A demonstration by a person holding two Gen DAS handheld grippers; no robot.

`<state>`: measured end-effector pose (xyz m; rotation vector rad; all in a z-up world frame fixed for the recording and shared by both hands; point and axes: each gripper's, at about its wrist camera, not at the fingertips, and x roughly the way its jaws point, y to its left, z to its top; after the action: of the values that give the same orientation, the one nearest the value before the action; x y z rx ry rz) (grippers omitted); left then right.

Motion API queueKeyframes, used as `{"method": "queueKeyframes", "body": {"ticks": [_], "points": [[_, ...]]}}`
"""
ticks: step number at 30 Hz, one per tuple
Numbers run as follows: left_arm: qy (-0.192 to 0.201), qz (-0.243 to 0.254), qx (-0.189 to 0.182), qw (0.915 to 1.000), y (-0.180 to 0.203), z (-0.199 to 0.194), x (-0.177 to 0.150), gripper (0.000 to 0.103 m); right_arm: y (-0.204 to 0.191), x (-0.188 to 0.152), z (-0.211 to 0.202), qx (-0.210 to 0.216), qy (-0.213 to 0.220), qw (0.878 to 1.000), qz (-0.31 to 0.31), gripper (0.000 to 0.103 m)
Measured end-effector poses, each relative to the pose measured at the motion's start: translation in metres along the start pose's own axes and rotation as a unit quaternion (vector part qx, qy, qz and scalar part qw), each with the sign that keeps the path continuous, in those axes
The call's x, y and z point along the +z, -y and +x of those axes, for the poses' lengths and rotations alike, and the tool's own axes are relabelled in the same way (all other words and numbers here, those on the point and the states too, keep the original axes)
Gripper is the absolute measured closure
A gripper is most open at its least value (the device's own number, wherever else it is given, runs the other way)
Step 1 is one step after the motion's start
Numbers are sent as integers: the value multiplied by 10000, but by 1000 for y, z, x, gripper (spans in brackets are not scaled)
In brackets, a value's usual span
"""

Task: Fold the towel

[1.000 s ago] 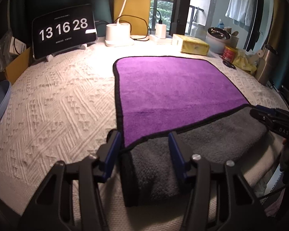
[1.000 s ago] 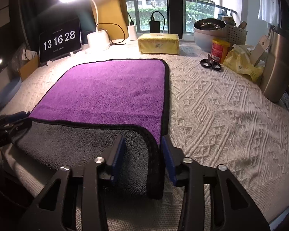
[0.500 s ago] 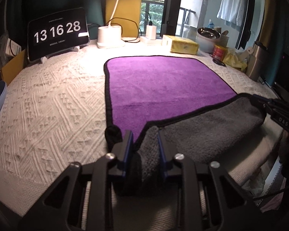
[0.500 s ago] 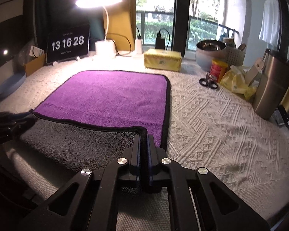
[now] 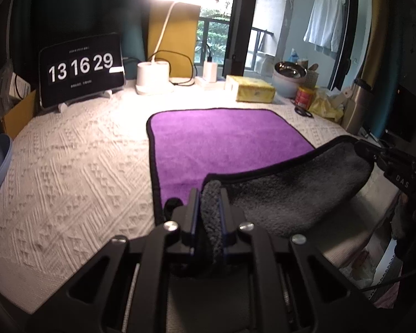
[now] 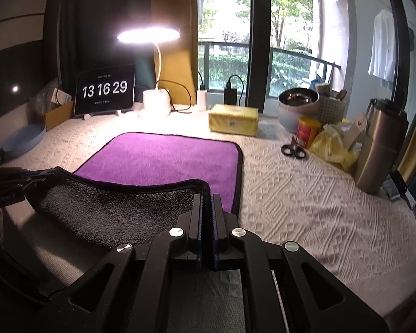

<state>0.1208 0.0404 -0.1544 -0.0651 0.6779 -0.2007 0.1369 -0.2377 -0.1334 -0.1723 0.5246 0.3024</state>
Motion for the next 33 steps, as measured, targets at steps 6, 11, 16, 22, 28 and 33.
{"method": "queueKeyframes", "body": {"ticks": [6,11,16,22,28,33], "points": [[228,97,-11,9997,1,-5,19,90,2,14,3,22,151,9999,-30,97],[438,121,7,9990,1,-5,37,90,6,31,9,-3,286,9996,-16,97],[540,62,6,9985,-4,6,53,90,13,46,22,-3,379,9993,59,97],[613,37,11,9981,-10,20,70,90,18,62,41,-80,426,9990,-46,97],[668,167,97,9976,-11,36,86,90,23,76,67,-123,370,9992,-134,97],[717,244,199,9969,-14,50,103,90,24,88,86,-172,347,9991,-188,97]]}}
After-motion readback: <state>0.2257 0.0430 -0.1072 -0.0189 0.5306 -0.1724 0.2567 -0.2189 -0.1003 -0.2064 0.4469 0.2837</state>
